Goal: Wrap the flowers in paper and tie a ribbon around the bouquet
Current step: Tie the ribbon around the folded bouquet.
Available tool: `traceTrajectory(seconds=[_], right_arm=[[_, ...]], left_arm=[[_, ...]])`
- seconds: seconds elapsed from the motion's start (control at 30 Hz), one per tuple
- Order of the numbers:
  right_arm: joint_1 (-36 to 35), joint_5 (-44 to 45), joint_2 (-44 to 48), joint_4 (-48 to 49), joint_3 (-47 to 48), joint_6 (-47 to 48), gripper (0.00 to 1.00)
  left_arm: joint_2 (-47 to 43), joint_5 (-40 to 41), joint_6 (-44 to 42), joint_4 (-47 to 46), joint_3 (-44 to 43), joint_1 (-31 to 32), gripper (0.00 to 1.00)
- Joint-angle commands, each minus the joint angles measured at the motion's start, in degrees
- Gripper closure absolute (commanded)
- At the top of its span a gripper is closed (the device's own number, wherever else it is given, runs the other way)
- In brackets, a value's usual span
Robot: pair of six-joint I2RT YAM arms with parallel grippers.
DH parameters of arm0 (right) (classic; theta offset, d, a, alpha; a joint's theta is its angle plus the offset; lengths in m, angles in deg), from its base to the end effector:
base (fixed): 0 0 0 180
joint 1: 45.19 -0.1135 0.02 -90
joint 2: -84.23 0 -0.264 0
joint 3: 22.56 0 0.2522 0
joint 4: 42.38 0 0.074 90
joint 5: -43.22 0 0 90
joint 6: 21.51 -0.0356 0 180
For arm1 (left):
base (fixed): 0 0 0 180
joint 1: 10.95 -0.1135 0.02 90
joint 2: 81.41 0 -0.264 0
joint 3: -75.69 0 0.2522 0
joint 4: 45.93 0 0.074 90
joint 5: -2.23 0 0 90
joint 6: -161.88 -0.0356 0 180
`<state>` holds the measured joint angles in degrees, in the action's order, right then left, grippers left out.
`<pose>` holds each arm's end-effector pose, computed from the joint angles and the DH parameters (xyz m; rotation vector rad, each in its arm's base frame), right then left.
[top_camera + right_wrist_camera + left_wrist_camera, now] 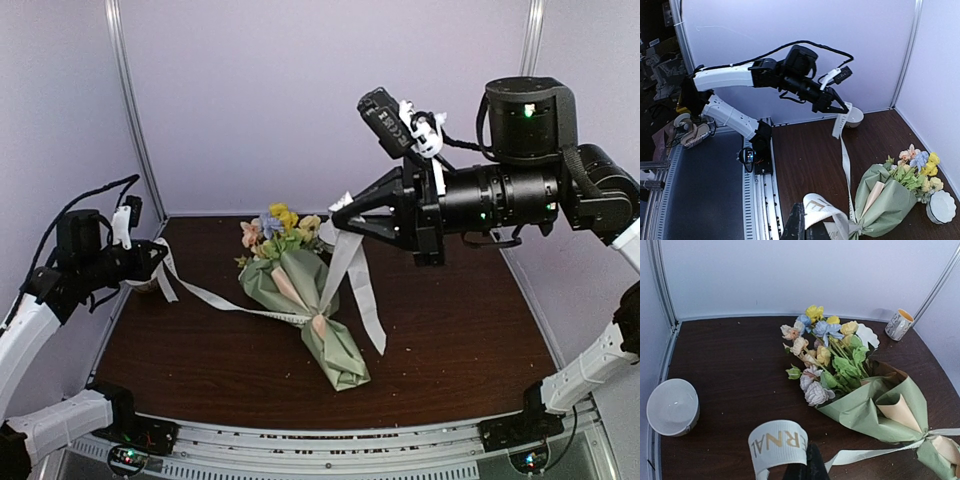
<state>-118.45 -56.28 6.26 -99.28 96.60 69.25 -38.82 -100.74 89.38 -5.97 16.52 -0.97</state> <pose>0.0692 0.2505 0.5082 -1.2832 1.4965 1.0131 0.1632 -0.0368 0.3210 0.0179 2.0070 -0.5334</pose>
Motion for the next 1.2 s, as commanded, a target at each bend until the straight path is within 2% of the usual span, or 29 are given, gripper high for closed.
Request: traceTrajectory(seconds=[0.0,0.07,0.2,0.3,0.37,0.47,0.57,0.7,0.83,1.0,1.17], right_arm=[[-2.76,-7.07,-1.07,-0.14,2.97,2.07,1.0],[-2.95,-10.03,-1.53,2.03,1.95,1.75,1.0],[-2.88,-10.2,-3.61,5.12,0.19,1.68,1.0],[-0.99,-4.11,-5.25,6.62,-2.67,1.43,1.0],[2.99,-2.48,-5.98,7.06,-4.87,-1.2,1.0],[11.2,-4.85,-5.37,9.55,-9.26,-6.79,1.0],[16.47,-1.76,-2.8,14.5,-14.99,-11.24,1.0],[22.95,-1.28,-3.48,19.97,-17.52,-16.54,1.0],[24.1,-1.53,-10.02,22.1,-12.85,-16.3,1.0],[24.5,1.63,-21.0,18.78,-1.79,-14.54,1.0],[27.04,3.17,-26.25,15.98,3.98,-15.95,1.0]], left_arm=[[0.83,-0.9,-0.48,-1.32,1.33,0.03,1.0],[0.88,-1.67,-0.78,-2.01,1.99,0.04,1.0],[1.56,-4.52,-0.9,-3.43,2.81,0.04,1.0],[1.7,-6.1,-0.89,-4.09,3.04,0.03,1.0],[1.68,-7.3,-0.8,-4.37,2.92,0.04,1.0],[1.28,-8.93,-0.88,-4.44,2.49,0.15,1.0],[0.28,-9.77,-1.21,-4.93,2.26,0.67,1.0],[2.35,-3.33,-0.05,-4.12,0.83,0.88,1.0],[11.99,7.9,0.05,1.29,-5.7,0.32,1.0],[22.24,10.8,1.44,1.67,-13.5,-2.63,1.0],[28.17,11.39,0.37,2.05,-18.44,-6.5,1.0]])
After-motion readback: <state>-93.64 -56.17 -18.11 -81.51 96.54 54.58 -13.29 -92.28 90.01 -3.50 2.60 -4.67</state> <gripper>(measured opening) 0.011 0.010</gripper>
